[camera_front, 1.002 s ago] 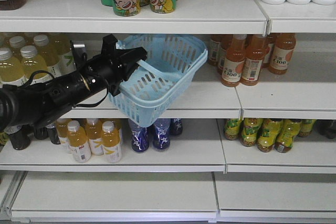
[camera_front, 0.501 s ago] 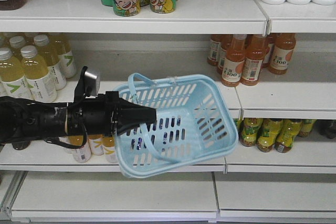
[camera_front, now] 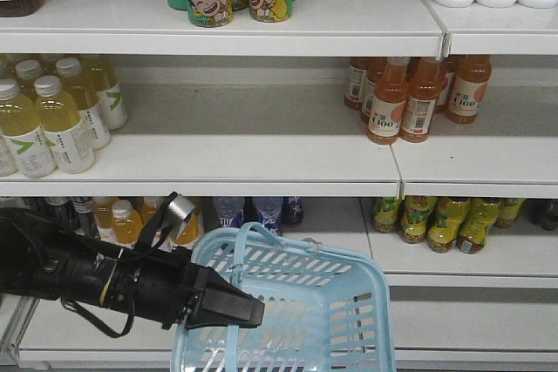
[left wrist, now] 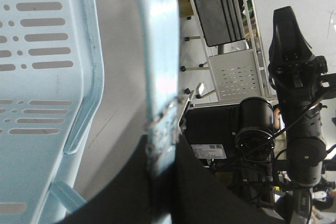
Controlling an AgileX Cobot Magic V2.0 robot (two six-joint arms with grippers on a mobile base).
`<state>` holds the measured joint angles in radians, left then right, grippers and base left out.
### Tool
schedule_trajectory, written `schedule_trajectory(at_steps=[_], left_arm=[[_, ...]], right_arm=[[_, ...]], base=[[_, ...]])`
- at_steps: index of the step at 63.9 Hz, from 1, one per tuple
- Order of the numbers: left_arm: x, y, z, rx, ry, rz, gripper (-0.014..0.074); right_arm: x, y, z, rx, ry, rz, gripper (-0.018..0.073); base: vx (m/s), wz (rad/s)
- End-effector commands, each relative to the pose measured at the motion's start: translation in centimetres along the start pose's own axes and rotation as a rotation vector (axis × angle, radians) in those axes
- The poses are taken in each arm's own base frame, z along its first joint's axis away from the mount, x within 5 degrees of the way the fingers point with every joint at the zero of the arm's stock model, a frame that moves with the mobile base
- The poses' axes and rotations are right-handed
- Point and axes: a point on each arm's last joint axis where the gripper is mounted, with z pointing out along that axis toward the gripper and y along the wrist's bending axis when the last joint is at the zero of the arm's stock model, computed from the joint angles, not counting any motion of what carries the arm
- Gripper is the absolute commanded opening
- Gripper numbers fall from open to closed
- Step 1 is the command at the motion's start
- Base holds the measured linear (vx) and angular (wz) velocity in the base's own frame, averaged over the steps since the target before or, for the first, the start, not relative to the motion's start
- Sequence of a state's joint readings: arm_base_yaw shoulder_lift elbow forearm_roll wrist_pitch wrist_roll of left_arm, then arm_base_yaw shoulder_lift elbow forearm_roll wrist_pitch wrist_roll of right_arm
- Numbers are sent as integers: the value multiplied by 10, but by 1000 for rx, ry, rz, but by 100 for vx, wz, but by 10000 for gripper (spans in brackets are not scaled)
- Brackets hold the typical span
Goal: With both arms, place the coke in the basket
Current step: 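Grasp the basket handle with the left gripper and lift it off the shelf, then hold the basket lowered in front of the robot with the left gripper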
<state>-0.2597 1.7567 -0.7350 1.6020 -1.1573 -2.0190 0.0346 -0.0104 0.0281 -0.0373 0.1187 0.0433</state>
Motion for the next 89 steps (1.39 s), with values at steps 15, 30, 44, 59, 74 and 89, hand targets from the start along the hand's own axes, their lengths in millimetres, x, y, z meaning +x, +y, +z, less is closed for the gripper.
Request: schedule_trajectory(at_steps=[15,30,44,59,74,89], left_arm=[[1,-35,-6,298,-101,11,-8],[3,-34,-6,285,-73,21,-7],[4,-34,-6,282,-67,23,-7],[4,-34,-6,282,-67,23,-7],[4,-34,-6,282,-67,23,-7],[4,-34,-6,282,-67,23,-7]], right_arm=[[-4,0,-1,0,-81,-10,-9],[-4,0,-1,0,-81,-10,-9],[-4,0,-1,0,-81,-10,-9],[-4,0,-1,0,-81,-10,-9],[-4,0,-1,0,-81,-10,-9],[-4,0,-1,0,-81,-10,-9]], base=[[0,0],[0,0],[0,0],[0,0],[0,0],[0,0]])
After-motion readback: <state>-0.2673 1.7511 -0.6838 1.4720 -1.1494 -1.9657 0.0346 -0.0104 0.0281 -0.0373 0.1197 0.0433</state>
